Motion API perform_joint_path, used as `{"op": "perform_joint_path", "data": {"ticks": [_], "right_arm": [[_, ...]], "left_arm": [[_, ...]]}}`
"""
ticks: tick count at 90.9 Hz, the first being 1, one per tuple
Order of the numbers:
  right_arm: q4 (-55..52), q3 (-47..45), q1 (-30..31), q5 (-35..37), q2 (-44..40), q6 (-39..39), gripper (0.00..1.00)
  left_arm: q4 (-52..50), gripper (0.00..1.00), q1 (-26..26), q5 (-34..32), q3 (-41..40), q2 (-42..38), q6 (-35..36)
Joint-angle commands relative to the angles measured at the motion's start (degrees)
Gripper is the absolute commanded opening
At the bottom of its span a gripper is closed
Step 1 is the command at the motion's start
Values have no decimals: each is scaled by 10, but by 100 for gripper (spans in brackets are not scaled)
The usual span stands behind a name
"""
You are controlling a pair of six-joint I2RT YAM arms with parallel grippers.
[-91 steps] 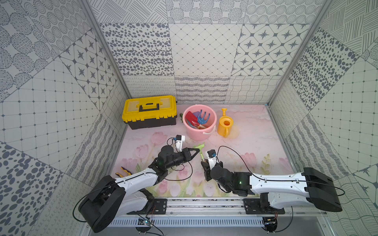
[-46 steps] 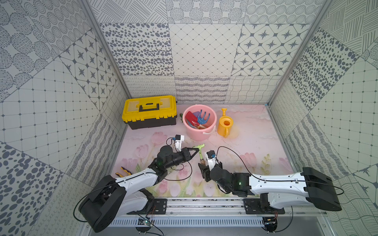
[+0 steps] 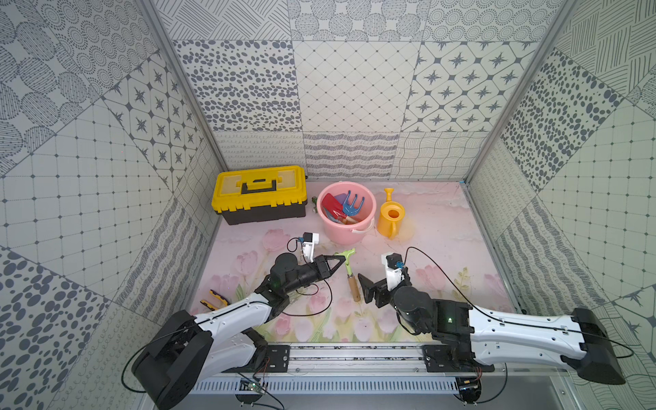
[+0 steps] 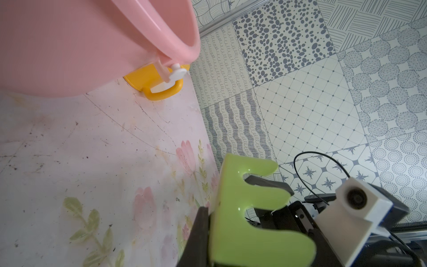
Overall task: Organize the gardening tools
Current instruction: Pick up the gardening tool from the center of the board, then place the gardening tool in the container.
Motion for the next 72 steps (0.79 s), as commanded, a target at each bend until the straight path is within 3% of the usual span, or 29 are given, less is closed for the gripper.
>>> {"op": "perform_joint_path", "data": {"ticks": [1, 21, 41, 58, 72], "right_arm": [[-29, -24, -47, 3, -64, -49, 97], [-72, -47, -159, -40, -143, -41, 97], [-115, -65, -167, -35, -177, -12, 97], [-130, -59, -167, -50, -180, 0, 97], [-131, -58, -167, -56, -172, 4, 97]], "left_arm": [[-11, 0, 7, -4, 32, -27, 52], [-118, 0, 6, -52, 122, -49, 115], [-260, 0, 1, -118, 286, -34, 208], [-403, 0, 9, -153, 500, 78, 383], [-409, 0, 36, -131, 626, 184, 456]]}}
